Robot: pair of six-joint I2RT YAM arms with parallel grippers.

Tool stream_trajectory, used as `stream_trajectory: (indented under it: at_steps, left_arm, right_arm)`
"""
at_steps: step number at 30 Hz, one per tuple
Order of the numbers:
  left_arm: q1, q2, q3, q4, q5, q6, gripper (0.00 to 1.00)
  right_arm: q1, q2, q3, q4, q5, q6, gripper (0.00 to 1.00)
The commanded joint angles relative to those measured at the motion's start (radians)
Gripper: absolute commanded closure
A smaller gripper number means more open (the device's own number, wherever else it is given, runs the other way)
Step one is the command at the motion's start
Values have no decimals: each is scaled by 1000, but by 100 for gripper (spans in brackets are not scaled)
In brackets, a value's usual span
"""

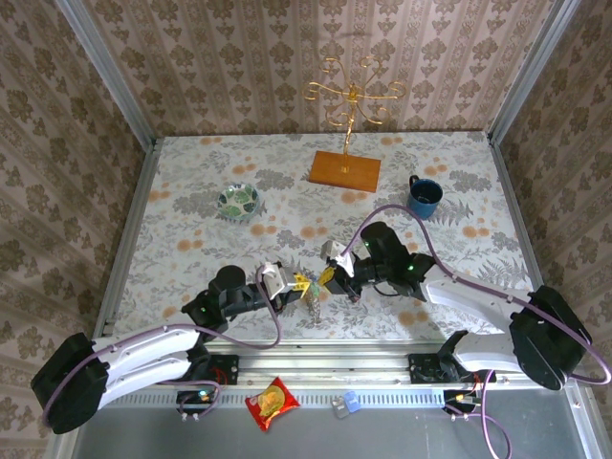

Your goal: Put the keys on the keyring

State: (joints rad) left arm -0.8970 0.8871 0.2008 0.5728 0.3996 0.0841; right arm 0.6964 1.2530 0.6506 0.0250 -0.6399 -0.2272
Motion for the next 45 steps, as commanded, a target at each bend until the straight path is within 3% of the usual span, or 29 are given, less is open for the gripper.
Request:
stream_trajectory:
  at_steps: [1, 3, 7, 12, 21, 24, 28, 31, 33, 36, 40, 45]
  left_arm:
    - [-8, -10, -8, 89, -1, -29, 100]
    - [-10, -1, -11, 100, -2, -34, 100]
    - [-15, 22, -18, 135, -3, -41, 100]
    - [-20, 44, -25, 174, 1, -49, 100]
    - [-24, 56, -38, 218, -6, -61, 100]
    - [-25, 63, -41, 231, -2, -65, 100]
    - [-24, 65, -43, 245, -4, -70, 100]
    - [-19, 65, -34, 217, -12, -71, 100]
    - [-16, 58, -13, 147, 3, -53, 84]
    - [-16, 44, 14, 57, 13, -20, 73]
    - [-11, 24, 58, -84, 20, 42, 72]
    - [-4, 26, 106, -187, 40, 92, 74]
  right_arm:
    - [-8, 1, -7, 21, -15, 19, 100]
    - [-8, -12, -1, 22, -24, 20, 100]
    - [-9, -60, -22, 80, -11, 28, 77]
    - [-9, -46, -31, 122, -49, 35, 74]
    - [-5, 19, -26, 176, -95, 50, 79]
    - [-5, 36, -23, 202, -102, 58, 84]
    - [-5, 42, -21, 235, -127, 62, 100]
    - [-7, 28, -16, 214, -121, 38, 100]
    - [-8, 16, -2, 163, -105, 1, 100]
    - [-5, 8, 44, 19, -87, -76, 100]
    - [10, 9, 121, -185, -39, -198, 100]
    - [33, 13, 192, -305, 1, -280, 100]
